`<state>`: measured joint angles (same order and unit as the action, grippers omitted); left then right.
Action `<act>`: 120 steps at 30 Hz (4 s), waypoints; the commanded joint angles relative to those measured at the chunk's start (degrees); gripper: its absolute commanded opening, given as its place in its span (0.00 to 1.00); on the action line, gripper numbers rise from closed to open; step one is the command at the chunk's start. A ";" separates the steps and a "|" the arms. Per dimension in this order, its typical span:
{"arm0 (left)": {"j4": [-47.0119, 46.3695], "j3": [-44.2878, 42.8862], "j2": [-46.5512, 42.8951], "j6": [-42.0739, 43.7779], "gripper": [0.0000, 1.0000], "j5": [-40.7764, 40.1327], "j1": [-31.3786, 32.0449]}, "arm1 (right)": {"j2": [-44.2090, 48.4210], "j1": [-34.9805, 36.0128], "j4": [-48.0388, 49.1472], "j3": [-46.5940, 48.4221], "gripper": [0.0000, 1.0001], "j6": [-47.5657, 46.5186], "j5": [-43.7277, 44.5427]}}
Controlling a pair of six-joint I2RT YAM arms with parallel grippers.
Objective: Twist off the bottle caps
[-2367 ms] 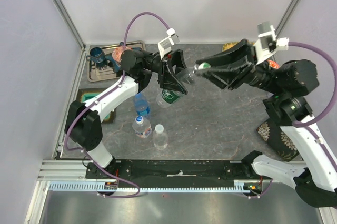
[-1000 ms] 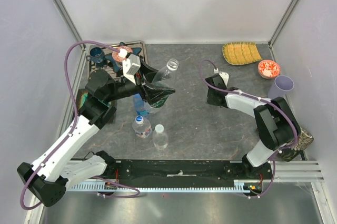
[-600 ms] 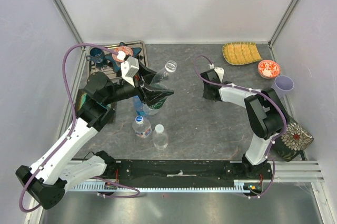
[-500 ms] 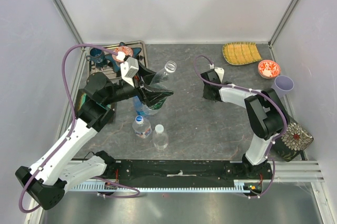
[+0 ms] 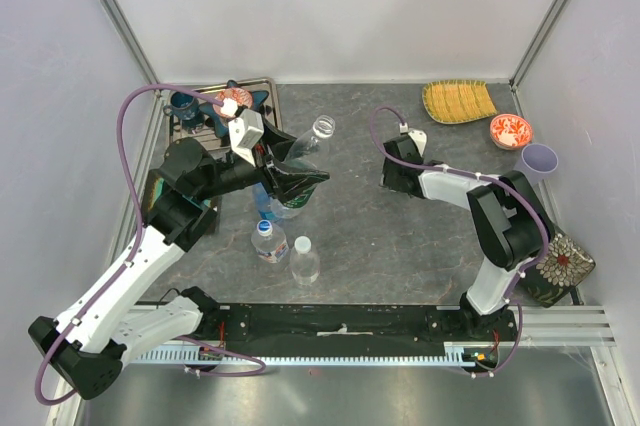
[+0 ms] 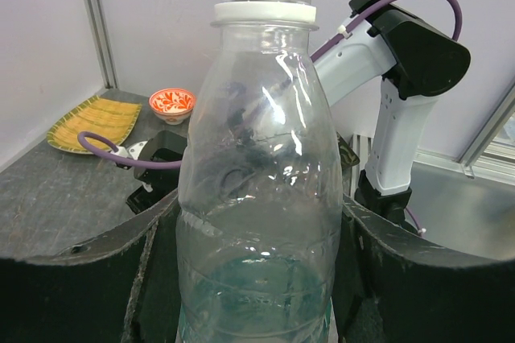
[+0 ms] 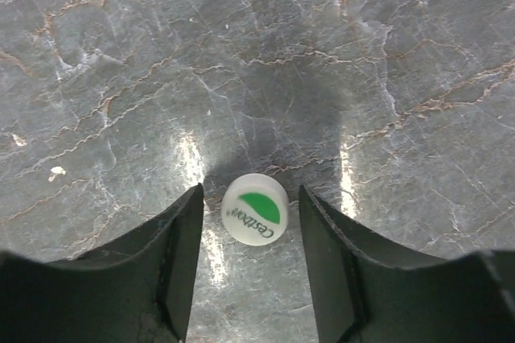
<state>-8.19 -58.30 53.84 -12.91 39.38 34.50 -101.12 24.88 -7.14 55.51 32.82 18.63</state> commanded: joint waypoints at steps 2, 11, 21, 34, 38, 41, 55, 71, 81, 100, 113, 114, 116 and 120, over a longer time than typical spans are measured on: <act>-0.34 0.03 -1.02 2.18 0.18 -0.70 0.22 | 0.49 -0.01 -4.99 -1.72 0.61 0.49 -2.11; 0.80 -0.32 -0.85 2.97 0.19 -1.14 0.30 | 13.48 -0.01 -12.87 7.30 0.77 1.99 2.88; 4.49 -6.37 5.39 5.17 0.22 3.94 0.39 | 39.67 -0.01 -5.45 17.00 0.81 1.19 -23.83; 10.56 -17.45 19.36 4.90 0.24 12.05 3.11 | 44.25 0.08 -3.76 20.61 0.93 2.60 -44.21; 11.43 -18.86 21.56 5.35 0.24 10.99 4.43 | 43.99 0.34 -4.38 20.78 0.94 1.46 -44.12; 11.96 -19.74 22.79 5.96 0.24 10.28 5.40 | 43.38 1.04 -5.25 20.87 0.94 0.41 -43.68; 12.49 -20.89 23.32 7.37 0.24 6.68 5.84 | 42.32 2.36 -7.37 20.08 0.67 -1.09 -42.89; 16.88 -21.94 19.72 9.30 0.99 -5.96 5.84 | 40.57 2.71 -8.85 23.50 0.00 -0.65 -37.81; 23.39 -20.81 7.60 9.57 1.00 -31.97 5.84 | 25.55 2.71 -15.80 36.25 0.00 -4.08 6.28; 20.58 1.79 -11.83 3.32 1.00 -33.22 5.84 | -12.33 -2.03 1.69 53.30 0.00 -21.31 31.73; 20.23 3.64 -10.25 6.05 1.00 -34.89 5.84 | -23.51 -4.84 0.55 60.77 0.00 -17.00 26.99; 20.14 3.55 -9.73 6.05 1.00 -34.89 5.84 | -23.77 -4.76 0.46 60.86 0.00 -16.91 26.63; 20.23 3.55 -9.20 6.05 1.00 -34.89 5.84 | -24.38 -4.93 0.02 60.77 0.00 -16.91 25.67; 20.49 3.28 -8.32 5.70 1.00 -34.98 5.84 | -25.09 -5.55 -1.12 60.60 0.07 -15.77 24.18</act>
<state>14.37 -54.98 45.10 -7.73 5.61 40.27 -125.56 19.92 -7.60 113.56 15.38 44.75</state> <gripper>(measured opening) 0.993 0.419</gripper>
